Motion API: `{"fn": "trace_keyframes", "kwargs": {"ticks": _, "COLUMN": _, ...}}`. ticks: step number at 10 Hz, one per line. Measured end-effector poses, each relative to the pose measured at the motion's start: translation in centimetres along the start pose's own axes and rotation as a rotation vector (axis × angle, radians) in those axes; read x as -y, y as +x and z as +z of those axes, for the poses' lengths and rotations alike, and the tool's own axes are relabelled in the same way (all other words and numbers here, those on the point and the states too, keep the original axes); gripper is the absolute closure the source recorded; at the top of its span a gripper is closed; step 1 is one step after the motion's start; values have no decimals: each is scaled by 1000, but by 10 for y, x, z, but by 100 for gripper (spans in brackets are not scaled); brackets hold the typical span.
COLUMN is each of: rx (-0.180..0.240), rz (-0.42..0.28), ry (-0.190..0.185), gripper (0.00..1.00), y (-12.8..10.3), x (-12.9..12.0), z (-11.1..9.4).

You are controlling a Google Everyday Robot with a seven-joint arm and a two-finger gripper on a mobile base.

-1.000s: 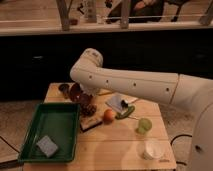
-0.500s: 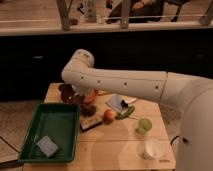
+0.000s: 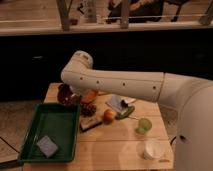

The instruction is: Stack bowls into tray

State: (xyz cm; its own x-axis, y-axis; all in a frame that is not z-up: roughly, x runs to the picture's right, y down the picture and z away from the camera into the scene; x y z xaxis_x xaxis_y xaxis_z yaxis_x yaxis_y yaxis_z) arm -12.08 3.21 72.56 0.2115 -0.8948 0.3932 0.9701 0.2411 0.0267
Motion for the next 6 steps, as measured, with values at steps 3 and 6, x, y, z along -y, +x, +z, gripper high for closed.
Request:
{"fn": "trace_keyframes", "kwargs": {"ticks": 3, "rx": -6, "rz": 21, "ry": -4, "gripper": 97, "y": 10, "x": -6, "z": -3}}
{"fn": "trace_keyframes", "kwargs": {"ticks": 6, "rx": -10, "rz": 55, "ry": -18, "gripper": 97, "y": 31, "x": -32, "z": -5}}
